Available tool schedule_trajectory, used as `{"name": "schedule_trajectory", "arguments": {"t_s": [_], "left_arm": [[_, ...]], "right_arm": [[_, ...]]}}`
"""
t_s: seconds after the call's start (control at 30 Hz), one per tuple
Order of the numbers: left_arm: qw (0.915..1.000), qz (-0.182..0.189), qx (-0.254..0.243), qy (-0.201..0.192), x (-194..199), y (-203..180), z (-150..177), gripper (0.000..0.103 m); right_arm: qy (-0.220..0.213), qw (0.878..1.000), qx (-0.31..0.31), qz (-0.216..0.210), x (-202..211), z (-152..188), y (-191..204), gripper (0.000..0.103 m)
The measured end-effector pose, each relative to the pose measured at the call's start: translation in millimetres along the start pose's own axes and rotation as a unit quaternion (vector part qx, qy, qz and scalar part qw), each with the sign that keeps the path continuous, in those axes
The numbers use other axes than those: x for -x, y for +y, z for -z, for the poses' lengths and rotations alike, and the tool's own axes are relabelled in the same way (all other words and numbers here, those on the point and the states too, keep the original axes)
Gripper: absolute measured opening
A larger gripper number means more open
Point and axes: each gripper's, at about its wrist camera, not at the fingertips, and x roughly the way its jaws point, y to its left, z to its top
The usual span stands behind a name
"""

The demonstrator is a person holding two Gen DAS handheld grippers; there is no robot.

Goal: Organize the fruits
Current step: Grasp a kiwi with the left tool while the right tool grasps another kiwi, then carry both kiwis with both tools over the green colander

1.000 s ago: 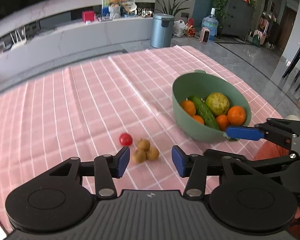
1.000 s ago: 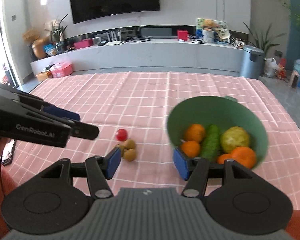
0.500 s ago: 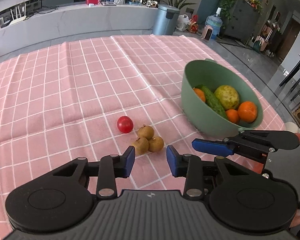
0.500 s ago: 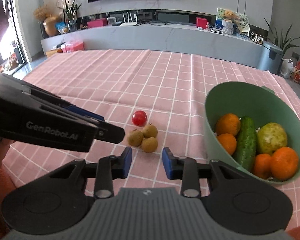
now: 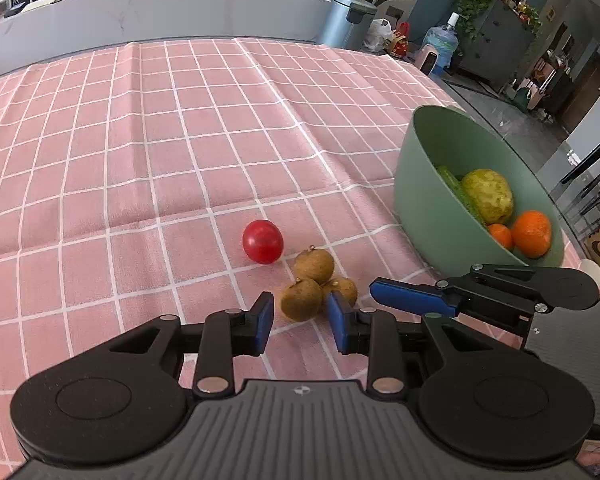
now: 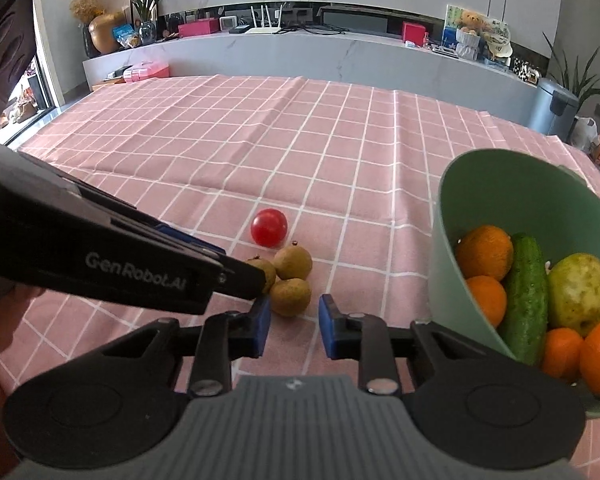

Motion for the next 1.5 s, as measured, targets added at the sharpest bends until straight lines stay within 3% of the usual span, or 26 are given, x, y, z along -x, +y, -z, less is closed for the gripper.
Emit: {"name": "schedule_trajectory", "arguments": {"t_s": [0.47,0.77,0.97,1.2,1.5], "left_arm": [[0.9993,0.023,0.028,-0.003,-6.0,9.9,-1.9,0.034],[0.9993,0.025,0.028,-0.007,-7.3,8.7,-2.1,0.03],[0.9998,0.011,0.01,-0.015,-6.7,1.7,-0.4,0.028],[0.9993,-0.003,0.028,-0.024,-2.6,3.6,3.9,0.027],[0.9977,-0.01,0.033,-0.057,28.5,-6.6,6.4,0.027]], "right_arm": [[0.015,0.998,-0.054,-0.024,-16.5,-0.3,-16.6,0.021],[0.009,0.999,-0.043,-0.013,-19.3,0.6,-11.8,0.02],[0.007,0.999,-0.032,-0.003,-18.4,1.5,-7.9,0.019],[0.006,0.999,-0.033,-0.011,-14.6,1.6,-9.3,0.017],[-0.015,1.0,-0.024,-0.006,11.6,1.4,-7.2,0.017]]}}
